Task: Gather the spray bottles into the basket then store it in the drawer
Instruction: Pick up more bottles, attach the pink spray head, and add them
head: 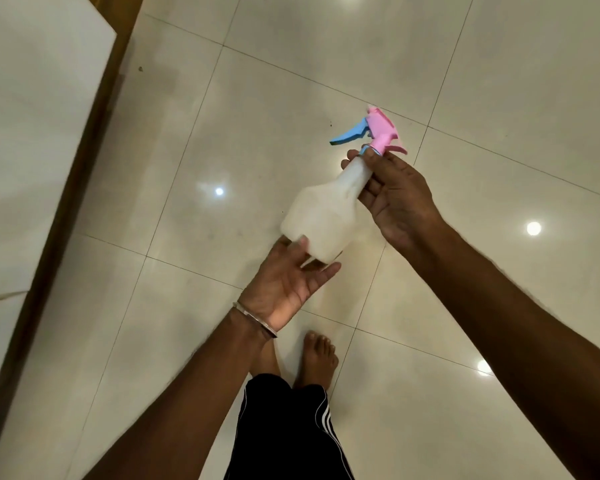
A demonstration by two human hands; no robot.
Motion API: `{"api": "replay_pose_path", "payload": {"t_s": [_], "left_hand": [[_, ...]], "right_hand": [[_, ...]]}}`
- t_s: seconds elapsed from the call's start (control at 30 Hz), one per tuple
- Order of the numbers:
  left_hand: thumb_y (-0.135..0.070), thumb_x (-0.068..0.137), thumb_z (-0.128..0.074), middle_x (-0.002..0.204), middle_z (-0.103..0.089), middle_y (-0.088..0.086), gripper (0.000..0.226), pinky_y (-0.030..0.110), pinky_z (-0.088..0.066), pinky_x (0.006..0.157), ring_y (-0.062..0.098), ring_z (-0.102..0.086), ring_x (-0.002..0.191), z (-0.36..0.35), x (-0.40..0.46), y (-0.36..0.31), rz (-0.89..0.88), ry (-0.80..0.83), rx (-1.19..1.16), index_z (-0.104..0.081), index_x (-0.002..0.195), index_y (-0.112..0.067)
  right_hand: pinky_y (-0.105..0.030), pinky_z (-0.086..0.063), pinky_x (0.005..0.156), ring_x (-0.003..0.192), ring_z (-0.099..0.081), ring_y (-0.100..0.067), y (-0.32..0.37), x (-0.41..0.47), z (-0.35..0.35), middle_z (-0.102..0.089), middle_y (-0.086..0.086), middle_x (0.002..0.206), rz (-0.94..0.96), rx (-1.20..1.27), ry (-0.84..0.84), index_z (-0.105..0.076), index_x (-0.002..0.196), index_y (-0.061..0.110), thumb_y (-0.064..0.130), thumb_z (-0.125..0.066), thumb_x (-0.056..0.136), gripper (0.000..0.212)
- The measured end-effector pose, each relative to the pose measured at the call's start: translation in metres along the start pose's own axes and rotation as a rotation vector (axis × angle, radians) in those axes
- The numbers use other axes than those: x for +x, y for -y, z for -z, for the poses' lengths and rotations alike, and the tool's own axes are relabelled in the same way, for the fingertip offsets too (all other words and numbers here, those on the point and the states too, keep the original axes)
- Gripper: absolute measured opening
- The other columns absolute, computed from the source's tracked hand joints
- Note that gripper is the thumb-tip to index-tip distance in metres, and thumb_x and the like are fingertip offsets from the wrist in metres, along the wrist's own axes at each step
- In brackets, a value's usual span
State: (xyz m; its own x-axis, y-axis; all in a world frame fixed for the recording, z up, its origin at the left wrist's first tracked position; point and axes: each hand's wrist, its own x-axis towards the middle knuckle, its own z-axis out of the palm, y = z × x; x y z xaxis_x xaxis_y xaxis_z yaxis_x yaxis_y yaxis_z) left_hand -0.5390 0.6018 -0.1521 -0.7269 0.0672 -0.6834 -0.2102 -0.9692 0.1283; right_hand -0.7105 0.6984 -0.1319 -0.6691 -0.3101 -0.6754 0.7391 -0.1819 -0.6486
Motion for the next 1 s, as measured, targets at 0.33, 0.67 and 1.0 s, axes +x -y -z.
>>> {"api": "replay_pose_path", "payload": {"t_s": [0.33, 0.67, 1.0], "left_hand": [[-0.061, 0.071, -0.070, 0.138, -0.051, 0.024, 0.093, 0.041, -0.060, 0.078, 0.041, -0.060, 0.115, 0.002, -0.007, -0.002, 0.199, 0.075, 0.019, -0.041, 0.142, -0.008], [-0.077, 0.077, -0.046, 0.145, -0.042, 0.028, 0.094, 0.050, -0.052, 0.095, 0.046, -0.047, 0.128, 0.004, -0.008, 0.006, 0.227, 0.050, -0.113, -0.042, 0.142, -0.009], [-0.070, 0.071, -0.064, 0.147, -0.042, 0.025, 0.096, 0.060, -0.035, 0.108, 0.047, -0.041, 0.133, 0.012, -0.011, 0.009, 0.098, 0.070, -0.205, -0.042, 0.141, -0.009]], "right_hand": [[-0.035, -0.060, 0.081, 0.101, -0.073, -0.026, -0.003, -0.003, -0.003, -0.073, -0.017, 0.113, -0.031, -0.028, 0.071, -0.065, 0.115, 0.003, 0.008, -0.064, 0.095, 0.022], [-0.035, -0.059, 0.081, 0.100, -0.074, -0.027, -0.007, -0.008, -0.005, -0.075, -0.014, 0.109, -0.012, -0.122, 0.077, -0.067, 0.117, 0.001, 0.007, -0.065, 0.093, 0.025], [-0.036, -0.060, 0.083, 0.099, -0.072, -0.027, -0.004, -0.019, -0.008, -0.073, -0.017, 0.112, 0.008, -0.109, 0.080, -0.067, 0.115, 0.000, 0.006, -0.065, 0.092, 0.024]]}}
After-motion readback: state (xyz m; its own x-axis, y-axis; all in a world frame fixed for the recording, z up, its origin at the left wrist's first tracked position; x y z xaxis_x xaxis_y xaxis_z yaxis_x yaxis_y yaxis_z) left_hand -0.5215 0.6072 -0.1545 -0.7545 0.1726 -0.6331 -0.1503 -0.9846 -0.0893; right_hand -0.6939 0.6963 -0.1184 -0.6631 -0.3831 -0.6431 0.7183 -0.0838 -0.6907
